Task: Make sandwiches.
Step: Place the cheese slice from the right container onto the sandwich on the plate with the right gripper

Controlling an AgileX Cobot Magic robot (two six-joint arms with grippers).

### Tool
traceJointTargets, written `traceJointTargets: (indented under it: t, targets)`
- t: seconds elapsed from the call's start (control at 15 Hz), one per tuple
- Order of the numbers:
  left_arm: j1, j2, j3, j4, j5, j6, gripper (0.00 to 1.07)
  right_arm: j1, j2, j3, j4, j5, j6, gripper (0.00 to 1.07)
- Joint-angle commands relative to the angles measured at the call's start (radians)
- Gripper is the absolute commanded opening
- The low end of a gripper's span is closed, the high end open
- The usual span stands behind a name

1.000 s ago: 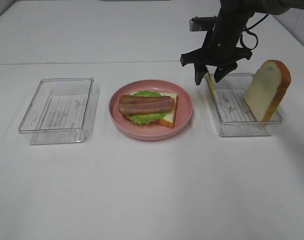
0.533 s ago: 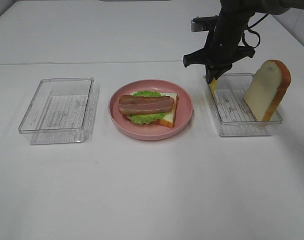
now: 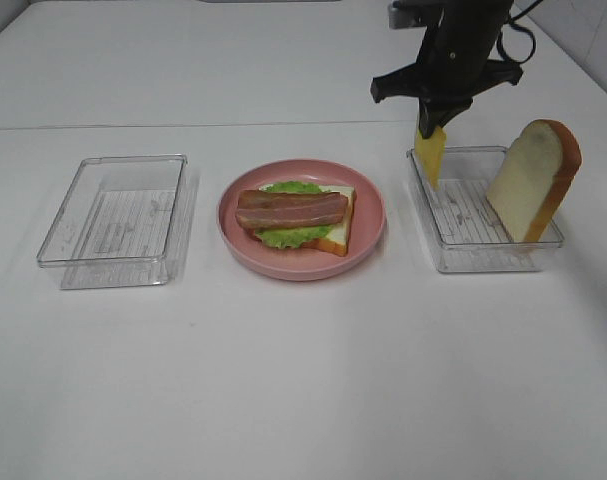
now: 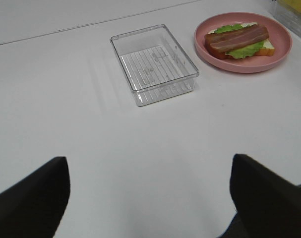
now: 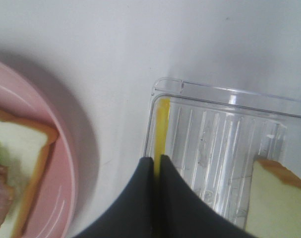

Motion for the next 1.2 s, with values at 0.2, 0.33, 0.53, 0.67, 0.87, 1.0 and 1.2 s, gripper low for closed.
traceJointTargets:
  t: [0.2,0.33,0.53,0.67,0.87,1.0,1.2]
  targets:
    - [-0.004,-0.020,0.002,-0.007,-0.010,0.001,0.83,-0.004,-0.146,-0.010,0.268,0.071,-0.138,0.00]
    - [-0.004,-0.020,0.002,-0.007,-0.010,0.001,0.83,-0.003,-0.145,-0.003,0.490,0.108,-0.220,0.00]
    - [-0.004,-0.020,0.002,-0.006,-0.010,0.001,0.83,0.021,-0.137,0.091,0.758,0.070,-0.357,0.00]
    - [-0.004,-0.020,0.002,-0.006,-0.010,0.001,0.83,0.031,-0.131,0.180,0.852,-0.016,-0.374,0.00]
    - [-0.004,-0.020,0.002,-0.005,-0.010,0.001,0.83,0.031,-0.080,0.245,0.942,-0.090,-0.378,0.00]
    - [-0.004,-0.020,0.002,-0.004,-0.010,0.001,0.83,0.031,-0.029,0.248,1.026,-0.117,-0.388,0.00]
    - [-0.004,-0.020,0.002,-0.004,-0.010,0.001,0.83,0.031,0.041,0.248,1.150,-0.134,-0.430,0.00]
